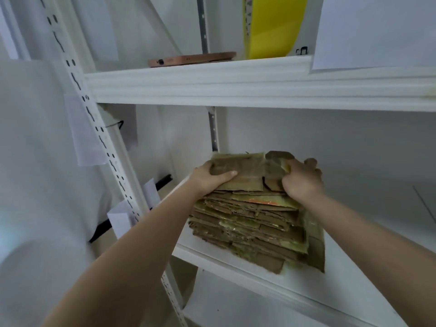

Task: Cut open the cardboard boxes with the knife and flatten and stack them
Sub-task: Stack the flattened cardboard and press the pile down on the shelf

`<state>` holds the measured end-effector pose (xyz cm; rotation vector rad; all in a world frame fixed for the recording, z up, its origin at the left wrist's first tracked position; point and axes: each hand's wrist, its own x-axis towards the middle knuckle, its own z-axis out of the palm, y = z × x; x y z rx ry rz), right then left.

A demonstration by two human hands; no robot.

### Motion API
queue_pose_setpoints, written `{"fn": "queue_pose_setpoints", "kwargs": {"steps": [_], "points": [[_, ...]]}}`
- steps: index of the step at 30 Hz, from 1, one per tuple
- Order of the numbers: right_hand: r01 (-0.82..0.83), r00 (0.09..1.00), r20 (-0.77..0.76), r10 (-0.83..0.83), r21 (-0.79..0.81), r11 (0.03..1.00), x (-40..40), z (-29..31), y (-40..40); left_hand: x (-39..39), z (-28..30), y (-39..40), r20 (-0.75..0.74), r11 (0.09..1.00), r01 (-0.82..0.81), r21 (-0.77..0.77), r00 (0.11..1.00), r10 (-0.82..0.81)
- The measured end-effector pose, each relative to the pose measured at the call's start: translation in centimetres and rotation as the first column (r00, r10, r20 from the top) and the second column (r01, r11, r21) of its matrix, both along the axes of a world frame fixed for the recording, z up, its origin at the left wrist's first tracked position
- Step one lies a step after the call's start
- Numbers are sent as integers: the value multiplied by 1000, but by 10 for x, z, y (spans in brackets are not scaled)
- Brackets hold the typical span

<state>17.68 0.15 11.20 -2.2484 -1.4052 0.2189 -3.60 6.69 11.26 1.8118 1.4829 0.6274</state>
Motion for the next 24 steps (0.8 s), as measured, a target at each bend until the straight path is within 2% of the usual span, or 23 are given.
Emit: {"fn": "queue_pose_setpoints", "kwargs": {"steps": [3, 7, 10, 12, 14, 17, 20, 22, 24], "points": [[-11, 996, -91, 14, 42, 999, -3, -3, -2, -2, -1, -2, 75, 998, 67, 19, 995, -69], [47, 997, -70, -39, 124, 991, -15, 4, -10, -14, 9, 1, 101, 985, 140, 102, 984, -150], [26, 999, -44, -21, 115, 993, -25, -7, -19, -23, 6, 4, 21, 970, 226, 87, 973, -228], [10, 999, -35, -10, 25, 1000, -29, -18, -25, -26, -3, 4, -29, 965, 255, 53, 967, -254], [55, 998, 7, -54, -63, 997, -31, -22, -29, -26, -13, 6, -92, 962, 259, 92, 964, -250], [125, 968, 220, -121, -4, 992, -36, -8, -26, -23, -24, 15, -138, 958, 257, 130, 961, -239], [59, 931, 357, -74, 52, 997, -39, 3, -13, -24, -23, 16, -166, 948, 275, 157, 954, -249], [-1, 950, 312, 12, -35, 999, -43, -5, -7, -26, -22, 15, -186, 939, 305, 162, 944, -274], [-26, 971, 234, 53, -117, 993, -50, -24, -7, -25, -14, 14, -293, 936, 332, 115, 912, -288]]}}
